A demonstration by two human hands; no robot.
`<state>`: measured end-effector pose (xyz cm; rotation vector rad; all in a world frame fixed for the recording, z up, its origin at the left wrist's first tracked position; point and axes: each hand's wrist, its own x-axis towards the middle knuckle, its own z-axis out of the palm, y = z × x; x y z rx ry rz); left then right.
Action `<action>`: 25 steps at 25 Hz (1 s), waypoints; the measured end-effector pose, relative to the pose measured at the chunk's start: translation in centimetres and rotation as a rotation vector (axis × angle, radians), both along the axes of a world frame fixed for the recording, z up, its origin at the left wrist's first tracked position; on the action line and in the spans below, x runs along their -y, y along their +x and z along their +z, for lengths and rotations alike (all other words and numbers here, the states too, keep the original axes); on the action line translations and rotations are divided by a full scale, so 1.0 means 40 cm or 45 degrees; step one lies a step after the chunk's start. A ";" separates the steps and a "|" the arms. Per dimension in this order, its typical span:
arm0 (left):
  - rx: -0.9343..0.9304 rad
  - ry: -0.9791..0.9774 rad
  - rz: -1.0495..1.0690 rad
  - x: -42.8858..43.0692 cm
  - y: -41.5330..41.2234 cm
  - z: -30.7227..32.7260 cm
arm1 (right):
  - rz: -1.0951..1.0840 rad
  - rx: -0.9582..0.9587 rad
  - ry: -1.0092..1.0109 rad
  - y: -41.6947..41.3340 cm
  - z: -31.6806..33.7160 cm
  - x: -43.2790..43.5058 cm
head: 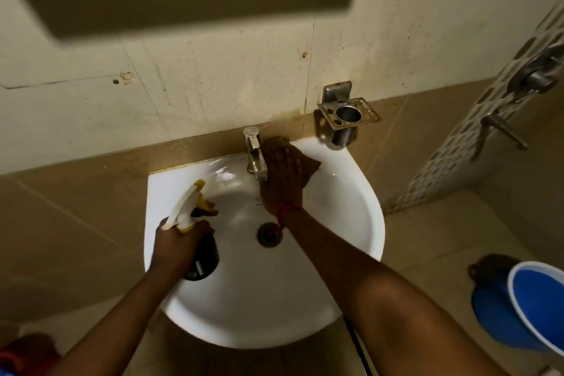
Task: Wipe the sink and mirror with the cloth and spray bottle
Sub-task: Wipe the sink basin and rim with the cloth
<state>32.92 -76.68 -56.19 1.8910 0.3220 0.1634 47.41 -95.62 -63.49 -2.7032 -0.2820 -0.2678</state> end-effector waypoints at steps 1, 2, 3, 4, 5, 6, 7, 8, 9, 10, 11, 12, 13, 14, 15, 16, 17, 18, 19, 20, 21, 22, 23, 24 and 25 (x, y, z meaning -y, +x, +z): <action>-0.008 0.009 0.019 -0.012 -0.010 0.006 | 0.106 0.057 -0.065 0.012 0.001 0.029; -0.007 0.011 0.032 -0.019 -0.016 0.010 | 0.200 0.136 -0.152 0.035 0.005 0.079; 0.000 0.004 0.037 -0.025 -0.018 0.007 | 0.237 0.169 -0.240 0.060 0.016 0.139; 0.025 -0.005 0.035 -0.031 -0.020 0.002 | 0.153 0.154 -0.276 0.081 0.025 0.202; 0.048 -0.015 0.029 -0.038 -0.024 -0.006 | -0.033 0.088 -0.247 0.095 0.027 0.265; 0.052 -0.022 0.027 -0.042 -0.027 -0.015 | -0.253 -0.024 -0.179 0.103 0.023 0.328; 0.035 -0.022 0.039 -0.042 -0.028 -0.023 | -0.441 -0.156 -0.096 0.105 0.019 0.378; 0.012 -0.020 0.066 -0.045 -0.028 -0.029 | -0.575 -0.267 0.009 0.105 0.014 0.402; 0.000 -0.030 0.083 -0.043 -0.030 -0.032 | -0.642 -0.314 0.059 0.096 0.010 0.409; 0.005 -0.043 0.083 -0.041 -0.033 -0.039 | -0.688 -0.279 0.054 0.083 0.005 0.399; 0.007 -0.059 0.078 -0.037 -0.035 -0.044 | -0.702 -0.212 0.015 0.073 0.003 0.376; -0.004 -0.083 0.081 -0.034 -0.036 -0.047 | -0.695 -0.148 -0.009 0.068 0.000 0.348; -0.021 -0.103 0.087 -0.033 -0.034 -0.048 | -0.683 -0.119 -0.004 0.063 0.007 0.318; -0.025 -0.117 0.082 -0.032 -0.032 -0.045 | -0.644 -0.089 0.011 0.057 0.007 0.284; -0.020 -0.125 0.076 -0.033 -0.031 -0.042 | -0.558 -0.064 0.025 0.045 0.000 0.240; -0.013 -0.138 0.074 -0.035 -0.028 -0.039 | -0.466 -0.023 0.039 0.027 -0.022 0.189; -0.015 -0.147 0.071 -0.037 -0.025 -0.035 | -0.391 0.031 0.083 0.004 -0.044 0.133; -0.024 -0.136 0.077 -0.039 -0.022 -0.033 | -0.361 0.093 0.161 -0.025 -0.067 0.068; -0.028 -0.114 0.091 -0.043 -0.021 -0.030 | -0.366 0.151 0.302 -0.065 -0.088 -0.006; -0.027 -0.091 0.095 -0.051 -0.024 -0.026 | -0.415 0.192 0.506 -0.113 -0.097 -0.083; -0.013 -0.068 0.093 -0.061 -0.026 -0.022 | -0.473 0.225 0.702 -0.149 -0.102 -0.152; 0.020 -0.051 0.092 -0.072 -0.024 -0.017 | -0.544 0.248 0.869 -0.171 -0.092 -0.210; 0.047 -0.047 0.084 -0.084 -0.022 -0.011 | -0.623 0.243 0.994 -0.176 -0.084 -0.255; 0.052 -0.042 0.081 -0.097 -0.020 0.003 | -0.692 0.216 1.028 -0.174 -0.085 -0.285; 0.045 -0.028 0.095 -0.110 -0.024 0.020 | -0.738 0.172 1.003 -0.175 -0.085 -0.304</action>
